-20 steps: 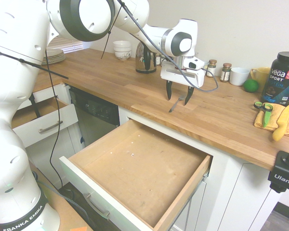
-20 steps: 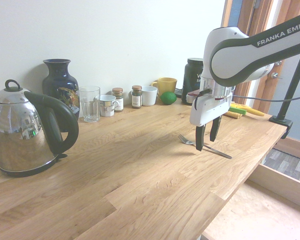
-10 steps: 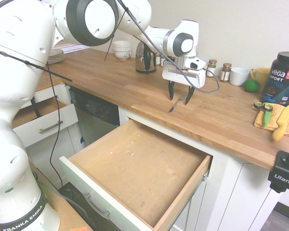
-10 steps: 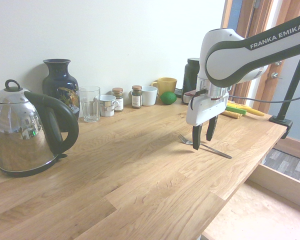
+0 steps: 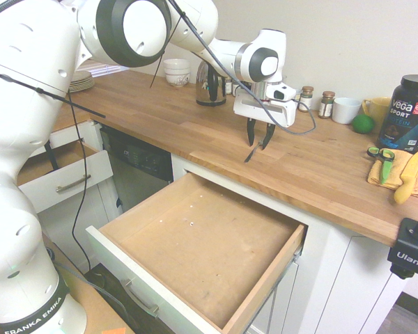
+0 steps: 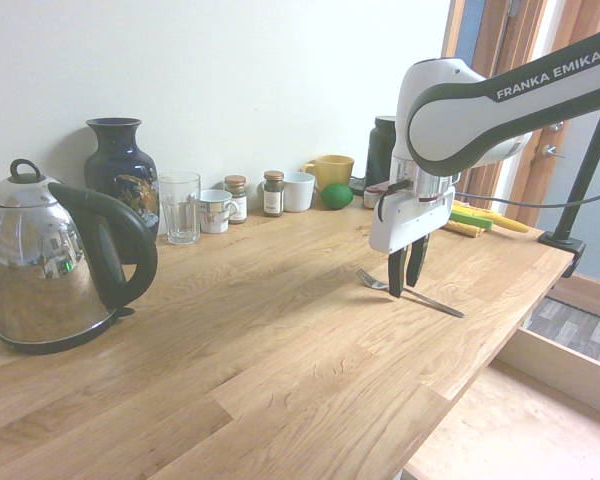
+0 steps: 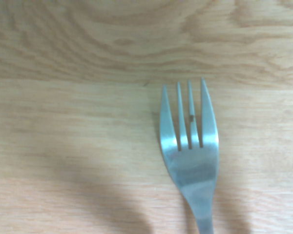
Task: Put fork in the drawer
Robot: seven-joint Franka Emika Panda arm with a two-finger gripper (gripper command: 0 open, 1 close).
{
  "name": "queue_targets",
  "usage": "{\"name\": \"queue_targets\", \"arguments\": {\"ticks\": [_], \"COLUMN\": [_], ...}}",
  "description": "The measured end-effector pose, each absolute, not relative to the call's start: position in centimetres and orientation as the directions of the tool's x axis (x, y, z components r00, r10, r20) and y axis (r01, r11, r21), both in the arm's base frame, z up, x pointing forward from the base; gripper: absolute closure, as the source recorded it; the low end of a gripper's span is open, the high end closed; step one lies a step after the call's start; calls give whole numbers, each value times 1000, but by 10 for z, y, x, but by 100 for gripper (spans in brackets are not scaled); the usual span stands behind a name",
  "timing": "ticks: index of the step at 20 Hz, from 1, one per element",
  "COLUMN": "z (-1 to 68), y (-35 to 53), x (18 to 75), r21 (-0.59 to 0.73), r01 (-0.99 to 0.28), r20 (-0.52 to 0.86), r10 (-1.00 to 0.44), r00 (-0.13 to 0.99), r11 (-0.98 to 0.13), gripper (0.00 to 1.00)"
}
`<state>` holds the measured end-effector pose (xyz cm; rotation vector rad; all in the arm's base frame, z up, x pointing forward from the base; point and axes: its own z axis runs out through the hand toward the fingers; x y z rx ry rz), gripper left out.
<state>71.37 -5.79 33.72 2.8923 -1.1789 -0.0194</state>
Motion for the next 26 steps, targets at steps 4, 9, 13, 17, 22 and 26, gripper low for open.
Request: {"name": "queue_targets", "arguments": {"ticks": [4, 9, 13, 17, 22, 26], "z": [337, 336, 335, 335, 346, 355], "y": [-54, -50, -49, -47, -42, -38], "x": [714, 714, 714, 715, 720, 724], "r21": [22, 23, 25, 24, 8, -4], "r01": [-699, -699, -698, -701, -705, -704], "r20": [-5, -5, -6, -4, 14, 27], "r10": [-699, -699, -699, -701, -705, -704], "r00": [715, 715, 715, 713, 709, 710], "r11": [-715, -715, -715, -713, -709, -710], "gripper": [100, 100, 100, 100, 100, 100]}}
